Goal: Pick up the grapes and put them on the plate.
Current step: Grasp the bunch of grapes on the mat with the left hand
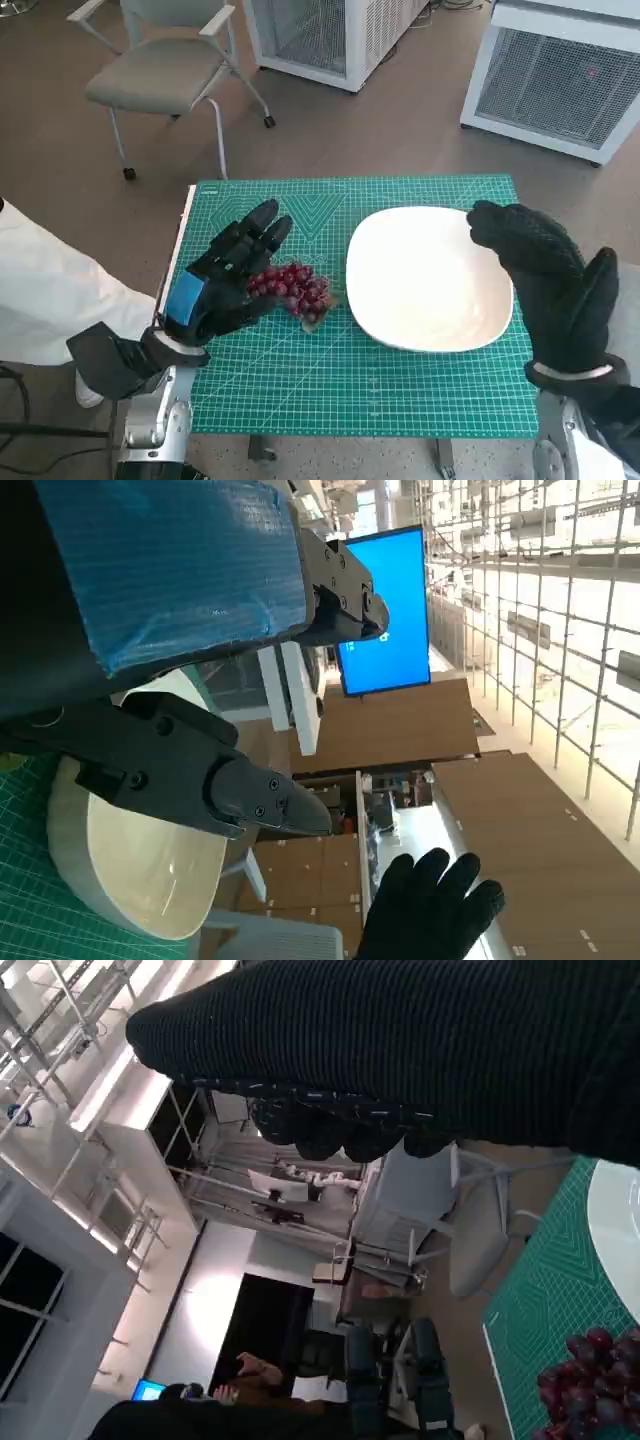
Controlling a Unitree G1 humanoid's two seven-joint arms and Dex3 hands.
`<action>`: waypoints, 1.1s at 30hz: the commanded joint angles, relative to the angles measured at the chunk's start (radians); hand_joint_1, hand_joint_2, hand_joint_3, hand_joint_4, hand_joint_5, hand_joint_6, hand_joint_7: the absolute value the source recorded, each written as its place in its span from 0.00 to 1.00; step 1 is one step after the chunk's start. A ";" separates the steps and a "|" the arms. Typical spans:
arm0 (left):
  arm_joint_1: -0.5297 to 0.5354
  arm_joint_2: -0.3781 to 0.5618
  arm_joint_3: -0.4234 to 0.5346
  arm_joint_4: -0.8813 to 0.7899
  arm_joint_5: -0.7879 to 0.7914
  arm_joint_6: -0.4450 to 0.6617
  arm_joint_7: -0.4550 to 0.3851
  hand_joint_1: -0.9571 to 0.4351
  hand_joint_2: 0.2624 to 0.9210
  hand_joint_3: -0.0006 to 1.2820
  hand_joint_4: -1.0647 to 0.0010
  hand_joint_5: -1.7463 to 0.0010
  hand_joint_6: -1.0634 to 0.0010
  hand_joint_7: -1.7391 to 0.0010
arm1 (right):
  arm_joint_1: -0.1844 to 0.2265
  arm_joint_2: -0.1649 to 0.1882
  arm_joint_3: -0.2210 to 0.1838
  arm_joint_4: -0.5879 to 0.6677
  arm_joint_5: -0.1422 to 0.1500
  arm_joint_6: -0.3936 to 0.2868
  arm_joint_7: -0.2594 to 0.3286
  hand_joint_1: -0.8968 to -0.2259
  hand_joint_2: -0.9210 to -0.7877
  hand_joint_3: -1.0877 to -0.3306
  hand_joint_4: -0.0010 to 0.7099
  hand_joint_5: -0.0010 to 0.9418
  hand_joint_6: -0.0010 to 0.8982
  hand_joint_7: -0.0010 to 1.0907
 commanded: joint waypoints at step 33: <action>0.035 0.244 -0.237 -0.456 1.026 0.369 0.115 0.48 0.71 0.00 1.00 1.00 0.82 0.99 | 0.017 -0.003 -0.003 0.002 -0.004 0.006 -0.004 0.60 0.00 0.69 0.54 0.60 0.21 0.85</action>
